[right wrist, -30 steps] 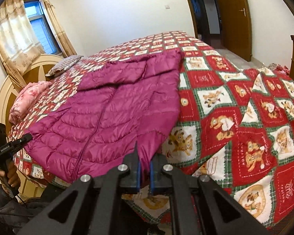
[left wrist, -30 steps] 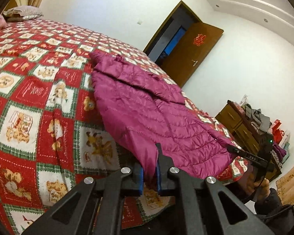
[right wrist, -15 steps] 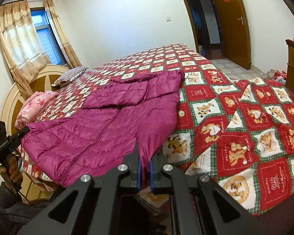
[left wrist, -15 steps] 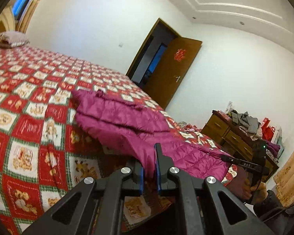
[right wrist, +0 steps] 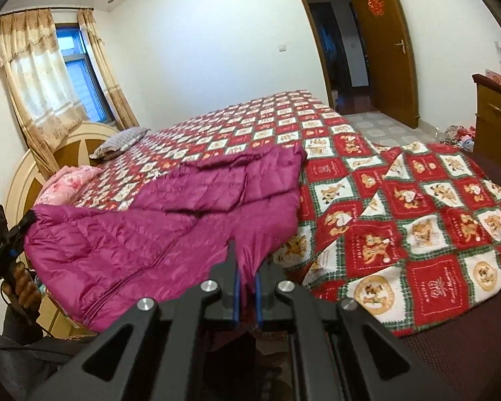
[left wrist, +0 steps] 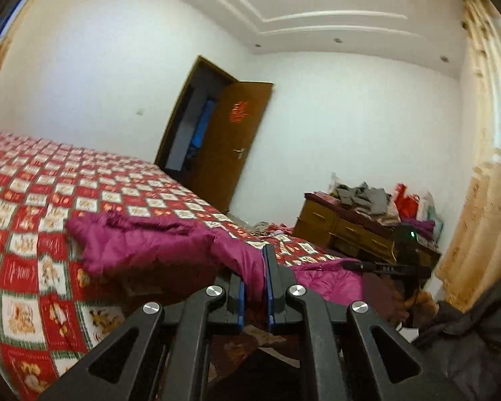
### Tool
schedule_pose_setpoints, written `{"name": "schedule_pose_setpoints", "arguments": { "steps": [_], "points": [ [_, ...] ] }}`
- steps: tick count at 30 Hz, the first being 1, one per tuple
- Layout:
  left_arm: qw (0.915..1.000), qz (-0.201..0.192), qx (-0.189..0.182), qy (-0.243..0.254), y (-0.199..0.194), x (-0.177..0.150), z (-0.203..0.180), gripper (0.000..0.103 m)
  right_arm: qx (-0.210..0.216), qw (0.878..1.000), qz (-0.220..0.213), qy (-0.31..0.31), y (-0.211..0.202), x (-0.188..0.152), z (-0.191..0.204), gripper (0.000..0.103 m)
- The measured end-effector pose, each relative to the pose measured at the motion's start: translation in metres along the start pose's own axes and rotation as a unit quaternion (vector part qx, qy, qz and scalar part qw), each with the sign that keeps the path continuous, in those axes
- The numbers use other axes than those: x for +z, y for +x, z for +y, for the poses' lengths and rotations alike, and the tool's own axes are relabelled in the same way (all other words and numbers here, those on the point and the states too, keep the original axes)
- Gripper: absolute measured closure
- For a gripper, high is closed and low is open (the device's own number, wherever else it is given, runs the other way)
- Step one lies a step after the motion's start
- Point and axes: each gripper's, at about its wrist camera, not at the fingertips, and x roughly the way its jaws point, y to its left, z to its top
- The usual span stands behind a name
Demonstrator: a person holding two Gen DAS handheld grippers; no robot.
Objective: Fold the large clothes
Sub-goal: 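Lift the held side edge with both grippers and fold it over the body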
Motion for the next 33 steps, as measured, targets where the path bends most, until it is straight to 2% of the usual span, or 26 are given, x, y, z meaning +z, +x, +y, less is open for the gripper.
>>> {"name": "schedule_pose_setpoints", "arguments": {
  "steps": [3,6,8,12,14,17,20,24,28,33],
  "points": [
    [0.9999,-0.001,-0.011,0.012,-0.002,0.003,-0.005,0.094,0.006,1.0,-0.007,0.006,-0.003,0.004,0.0,0.094],
    [0.9997,-0.014,-0.008,-0.019,-0.001,0.006,0.005,0.094,0.004,1.0,-0.012,0.003,0.001,0.009,0.001,0.094],
    [0.9979,-0.021,0.011,-0.06,0.0,0.01,0.021,0.094,0.004,1.0,-0.016,-0.001,0.006,0.018,0.001,0.094],
    [0.9885,-0.028,0.062,-0.135,0.002,0.018,0.056,0.094,-0.002,1.0,-0.027,0.003,0.02,0.039,-0.003,0.094],
    [0.9851,-0.018,0.092,-0.144,0.011,0.025,0.065,0.094,0.003,1.0,-0.029,0.007,0.032,0.049,-0.005,0.094],
    [0.9841,0.01,0.128,-0.123,0.03,0.035,0.067,0.094,-0.013,0.999,-0.03,-0.003,0.053,0.064,-0.003,0.094],
    [0.9815,0.024,0.15,-0.117,0.049,0.04,0.073,0.094,-0.027,0.999,-0.025,0.003,0.078,0.079,-0.005,0.094],
    [0.9707,0.037,0.188,-0.144,0.072,0.05,0.102,0.094,-0.035,0.999,-0.023,0.024,0.106,0.095,-0.01,0.094],
    [0.9612,0.043,0.208,-0.177,0.094,0.055,0.134,0.094,-0.046,0.998,-0.028,0.04,0.133,0.11,-0.011,0.094],
    [0.9488,0.062,0.246,-0.189,0.12,0.063,0.163,0.094,-0.06,0.997,-0.025,0.047,0.165,0.131,-0.008,0.094]
  ]
}}
